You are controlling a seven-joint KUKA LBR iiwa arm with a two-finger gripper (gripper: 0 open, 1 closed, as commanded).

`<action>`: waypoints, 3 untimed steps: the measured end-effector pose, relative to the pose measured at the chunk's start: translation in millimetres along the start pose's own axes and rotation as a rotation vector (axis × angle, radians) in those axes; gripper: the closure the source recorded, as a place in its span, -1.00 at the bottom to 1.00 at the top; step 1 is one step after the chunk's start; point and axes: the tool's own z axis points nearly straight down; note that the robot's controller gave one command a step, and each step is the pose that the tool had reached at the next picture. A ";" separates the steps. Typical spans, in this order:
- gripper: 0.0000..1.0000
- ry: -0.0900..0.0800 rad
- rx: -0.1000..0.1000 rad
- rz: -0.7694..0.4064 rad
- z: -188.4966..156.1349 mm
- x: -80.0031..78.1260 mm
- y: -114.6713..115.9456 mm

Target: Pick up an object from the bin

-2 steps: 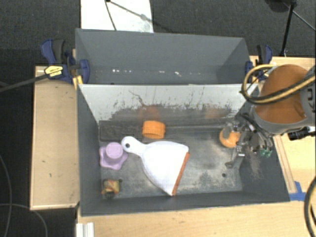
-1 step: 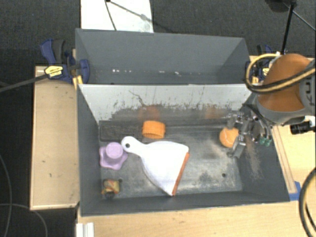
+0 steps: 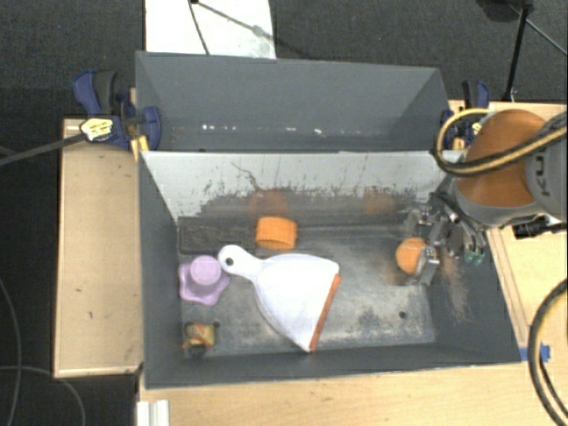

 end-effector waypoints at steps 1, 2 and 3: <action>1.00 0.011 0.000 0.088 20.3 0.6 -5.2; 1.00 0.012 0.000 0.099 19.7 1.0 -4.9; 1.00 0.012 0.000 0.105 17.3 1.1 -4.7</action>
Offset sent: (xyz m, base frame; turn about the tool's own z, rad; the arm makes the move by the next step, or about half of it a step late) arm 0.0000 0.0000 0.0000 0.0000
